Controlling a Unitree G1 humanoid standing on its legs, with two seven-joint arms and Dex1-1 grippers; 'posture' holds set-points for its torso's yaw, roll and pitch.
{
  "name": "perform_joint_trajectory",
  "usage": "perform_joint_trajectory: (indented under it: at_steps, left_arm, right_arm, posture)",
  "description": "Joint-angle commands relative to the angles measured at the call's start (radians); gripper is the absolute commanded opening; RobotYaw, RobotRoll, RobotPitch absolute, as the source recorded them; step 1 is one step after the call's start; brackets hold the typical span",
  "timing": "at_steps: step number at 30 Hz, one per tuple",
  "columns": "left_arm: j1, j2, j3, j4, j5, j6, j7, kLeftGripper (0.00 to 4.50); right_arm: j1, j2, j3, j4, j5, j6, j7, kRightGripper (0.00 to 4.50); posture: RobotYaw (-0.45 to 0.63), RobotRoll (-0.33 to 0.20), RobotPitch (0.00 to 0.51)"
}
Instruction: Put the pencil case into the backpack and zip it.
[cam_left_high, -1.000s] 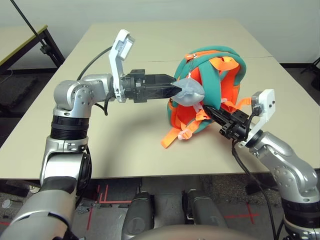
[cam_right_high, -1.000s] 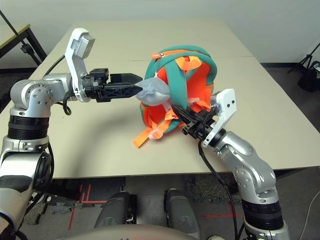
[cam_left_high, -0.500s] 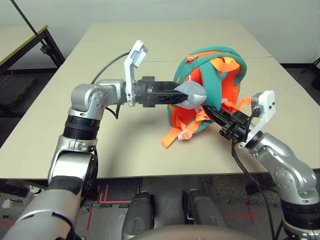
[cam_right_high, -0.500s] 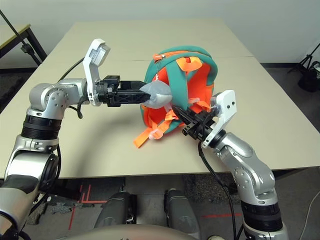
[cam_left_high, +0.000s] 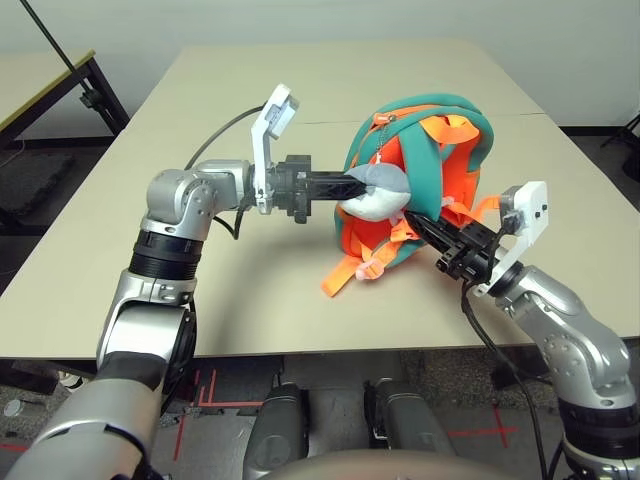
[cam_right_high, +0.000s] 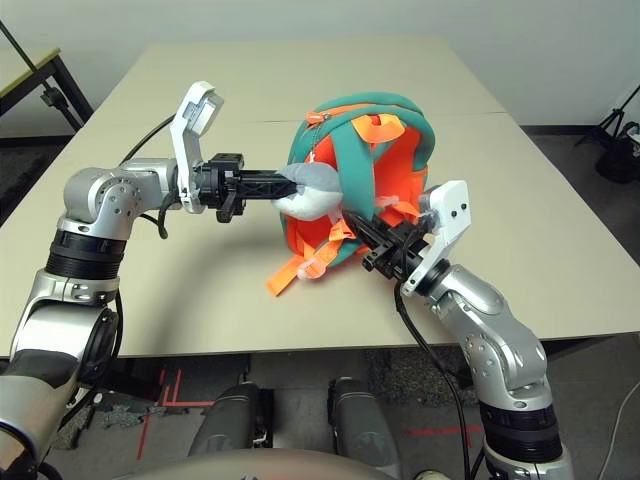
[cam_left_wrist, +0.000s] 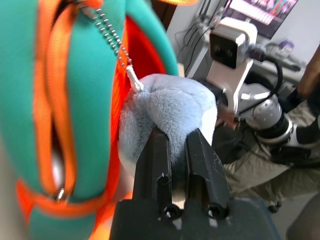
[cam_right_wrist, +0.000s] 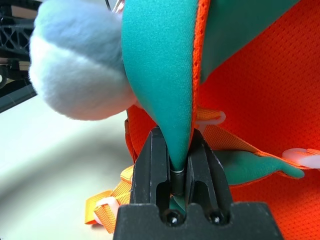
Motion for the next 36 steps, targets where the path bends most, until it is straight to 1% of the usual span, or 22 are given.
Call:
perform_joint_trajectory:
  at_steps: [1,7,16,19,21,24,28,33,36]
  left_arm:
    - [0.01,0.052,0.015,-0.018,0.007,0.012,-0.018,0.04]
    - [0.024,0.137,0.044,-0.031,0.013,0.002,-0.011,0.04]
    - [0.044,0.226,0.089,-0.048,0.024,-0.004,0.005,0.04]
    - [0.065,0.247,0.077,-0.048,0.045,-0.011,0.008,0.04]
    - [0.107,0.266,0.029,-0.062,0.088,-0.035,0.002,0.04]
    - [0.144,0.261,0.004,-0.078,0.105,-0.039,0.002,0.04]
    - [0.202,0.233,-0.06,-0.077,0.148,-0.065,0.012,0.04]
    - [0.235,0.195,-0.094,-0.048,0.188,-0.1,0.017,0.04]
    - [0.232,0.181,-0.091,-0.018,0.203,-0.109,0.022,0.04]
  right_arm:
    - [-0.01,0.0,0.021,-0.007,0.006,-0.002,0.019,0.07]
    - [-0.014,-0.004,0.027,-0.003,0.009,0.003,0.027,0.07]
    - [-0.025,-0.008,0.03,0.007,0.007,0.005,0.036,0.07]
    - [-0.024,-0.008,0.03,0.007,0.006,0.004,0.037,0.07]
    - [-0.024,-0.008,0.03,0.007,0.006,0.004,0.037,0.07]
    - [-0.024,-0.009,0.03,0.008,0.006,0.004,0.038,0.07]
    - [-0.028,-0.005,0.034,0.013,0.002,0.001,0.037,0.07]
    - [-0.029,-0.003,0.033,0.012,0.0,0.0,0.034,0.07]
    - [-0.026,-0.002,0.033,0.008,-0.002,-0.001,0.032,0.07]
  posture:
    - [0.02,0.0,0.049]
    - [0.03,0.0,0.051]
    - [0.04,0.0,0.053]
    - [0.04,0.0,0.053]
    - [0.04,0.0,0.054]
    - [0.04,0.0,0.054]
    - [0.04,0.0,0.053]
    - [0.04,0.0,0.052]
    - [0.03,0.0,0.049]
